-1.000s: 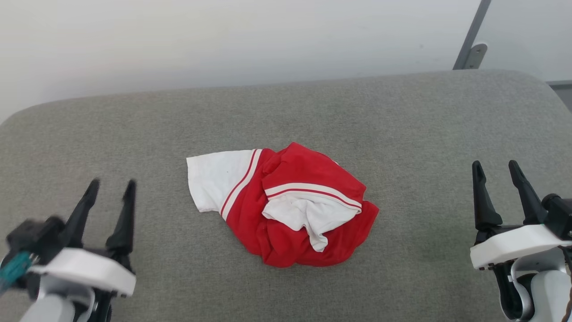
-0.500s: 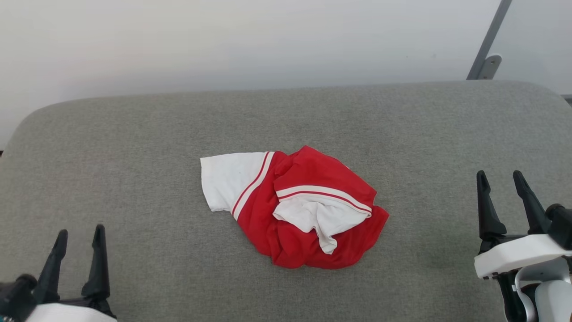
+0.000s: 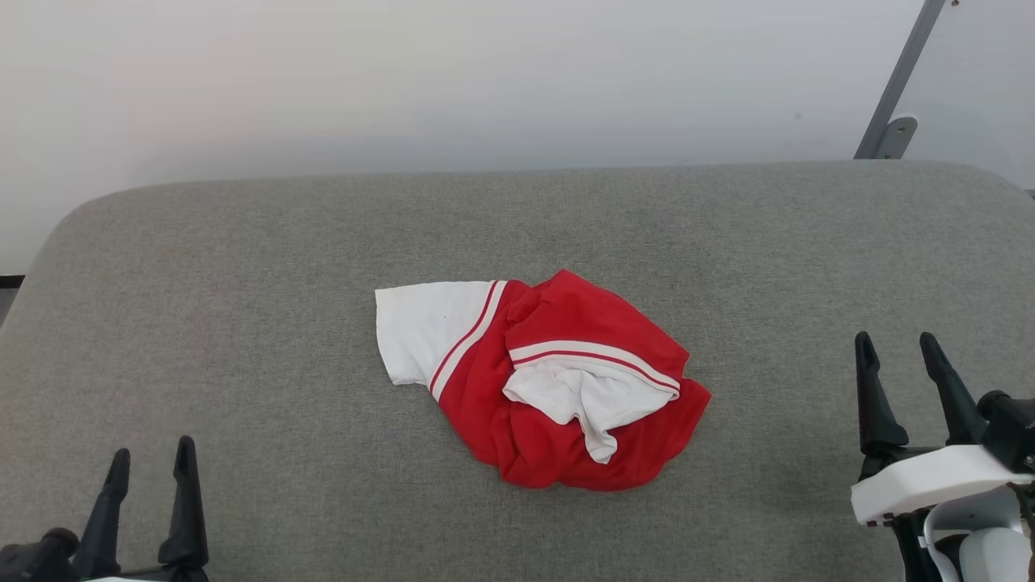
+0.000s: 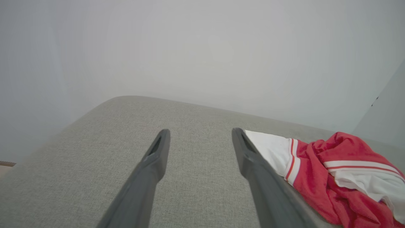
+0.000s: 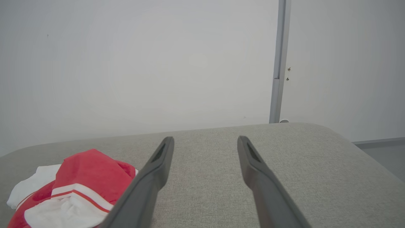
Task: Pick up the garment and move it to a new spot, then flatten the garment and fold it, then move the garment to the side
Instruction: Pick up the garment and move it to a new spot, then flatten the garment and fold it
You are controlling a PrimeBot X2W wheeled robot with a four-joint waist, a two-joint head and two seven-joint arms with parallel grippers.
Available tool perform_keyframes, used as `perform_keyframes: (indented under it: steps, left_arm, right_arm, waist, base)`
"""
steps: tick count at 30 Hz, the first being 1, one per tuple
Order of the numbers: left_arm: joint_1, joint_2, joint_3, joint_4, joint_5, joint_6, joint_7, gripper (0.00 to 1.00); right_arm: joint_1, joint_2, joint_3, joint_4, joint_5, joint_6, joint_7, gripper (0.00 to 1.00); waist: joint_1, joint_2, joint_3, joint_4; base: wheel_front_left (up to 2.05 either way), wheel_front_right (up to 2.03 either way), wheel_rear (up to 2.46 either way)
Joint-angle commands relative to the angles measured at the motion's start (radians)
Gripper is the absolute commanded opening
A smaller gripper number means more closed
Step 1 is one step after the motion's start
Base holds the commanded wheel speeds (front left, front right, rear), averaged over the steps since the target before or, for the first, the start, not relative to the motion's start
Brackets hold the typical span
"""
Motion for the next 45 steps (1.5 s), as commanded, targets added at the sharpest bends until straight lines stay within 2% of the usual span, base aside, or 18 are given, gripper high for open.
perform_keyframes:
  steps: [1, 8, 19, 25, 29, 32, 38, 39, 41, 45]
  left_arm:
    - [0.008, -0.006, 0.006, 0.004, 0.016, -0.008, -0.005, 1.00]
    - [-0.010, -0.033, 0.017, 0.017, 0.048, -0.028, -0.005, 1.00]
    - [-0.045, -0.046, -0.004, 0.015, 0.063, -0.036, -0.005, 1.00]
    - [-0.074, -0.054, -0.031, 0.027, 0.069, -0.039, -0.005, 1.00]
    - [-0.089, -0.061, -0.050, 0.033, 0.070, -0.039, -0.005, 1.00]
    - [-0.102, -0.067, -0.062, 0.041, 0.072, -0.038, -0.005, 1.00]
    - [-0.117, -0.082, -0.079, 0.048, 0.063, -0.039, -0.005, 1.00]
    - [-0.120, -0.084, -0.080, 0.048, 0.061, -0.039, -0.005, 1.00]
    - [-0.122, -0.085, -0.079, 0.049, 0.060, -0.039, -0.005, 1.00]
    - [-0.120, -0.087, -0.069, 0.046, 0.058, -0.039, -0.005, 1.00]
  right_arm:
    - [0.005, 0.004, 0.002, 0.003, 0.004, 0.000, -0.006, 1.00]
    - [0.008, 0.009, 0.028, 0.006, 0.011, 0.000, 0.015, 1.00]
    - [-0.052, -0.044, 0.228, -0.002, 0.050, 0.000, 0.147, 1.00]
    - [-0.110, -0.105, 0.390, 0.014, 0.110, 0.000, 0.312, 1.00]
    - [-0.147, -0.146, 0.455, 0.036, 0.130, 0.000, 0.438, 1.00]
    - [-0.177, -0.173, 0.474, 0.060, 0.111, 0.000, 0.531, 1.00]
    - [-0.209, -0.180, 0.478, 0.106, 0.061, 0.000, 0.720, 1.00]
    - [-0.212, -0.180, 0.482, 0.106, 0.056, 0.000, 0.741, 0.91]
    - [-0.224, -0.182, 0.478, 0.097, 0.043, 0.000, 0.764, 0.00]
    - [-0.233, -0.186, 0.471, 0.055, 0.057, 0.000, 0.802, 0.00]
  waist:
    - [0.0000, 0.0000, 0.000, 0.001]
    - [0.0000, 0.0000, 0.002, 0.015]
    - [0.0000, 0.0000, 0.034, 0.102]
    - [0.0000, 0.0000, 0.061, 0.169]
    - [0.0000, 0.0000, 0.077, 0.213]
    - [0.0000, 0.0000, 0.089, 0.241]
    - [0.0000, 0.0000, 0.110, 0.277]
    - [0.0000, 0.0000, 0.113, 0.279]
    - [0.0000, 0.0000, 0.117, 0.282]
    - [0.0000, 0.0000, 0.123, 0.274]
  base:
    - [0.00, 0.00, 0.00]
    - [0.00, 0.00, 0.00]
    - [0.00, 0.00, 0.00]
    - [0.00, 0.00, 0.00]
    - [0.00, 0.00, 0.00]
    - [0.00, 0.00, 0.00]
    - [0.00, 0.00, 0.00]
    - [0.00, 0.00, 0.00]
    - [0.00, 0.00, 0.00]
    - [0.00, 0.00, 0.00]
